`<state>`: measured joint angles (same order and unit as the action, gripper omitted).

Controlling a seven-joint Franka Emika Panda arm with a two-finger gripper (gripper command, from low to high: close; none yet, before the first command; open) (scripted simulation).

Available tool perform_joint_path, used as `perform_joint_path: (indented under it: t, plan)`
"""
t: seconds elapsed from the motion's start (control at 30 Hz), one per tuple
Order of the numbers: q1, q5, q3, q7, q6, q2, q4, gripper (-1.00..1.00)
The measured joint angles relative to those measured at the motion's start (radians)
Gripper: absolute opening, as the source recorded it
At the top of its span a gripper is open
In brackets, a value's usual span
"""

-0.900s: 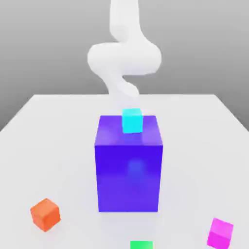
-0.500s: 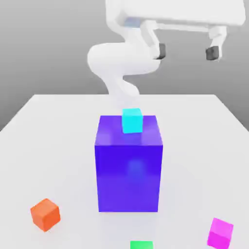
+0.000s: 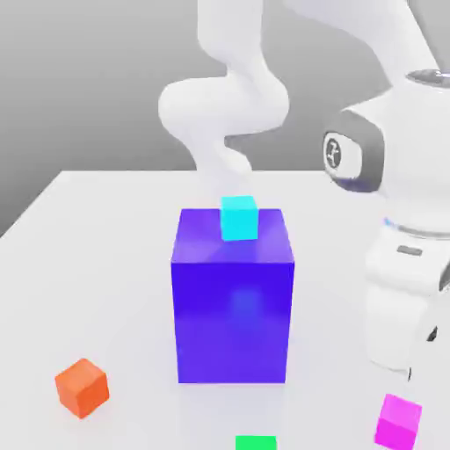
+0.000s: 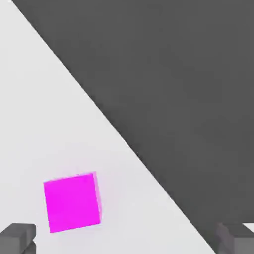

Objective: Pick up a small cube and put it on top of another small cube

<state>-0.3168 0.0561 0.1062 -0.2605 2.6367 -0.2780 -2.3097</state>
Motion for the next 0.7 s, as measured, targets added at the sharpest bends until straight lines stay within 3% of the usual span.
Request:
perform_joint_path:
  t: [0.17,0.2,0.43,0.6,0.7]
  plan:
    - [-0.034,0.049,-0.014,0.003,0.107,-0.182,0.024,0.00]
    - [-0.039,0.056,-0.021,-0.002,0.135,-0.218,0.031,-1.00]
    - [-0.040,0.059,-0.022,-0.003,0.141,-0.227,0.034,-1.00]
    - [-0.011,0.024,-0.007,0.019,0.025,-0.082,0.004,-1.00]
    - [0.067,-0.013,-0.061,0.031,-0.030,-0.036,0.013,-1.00]
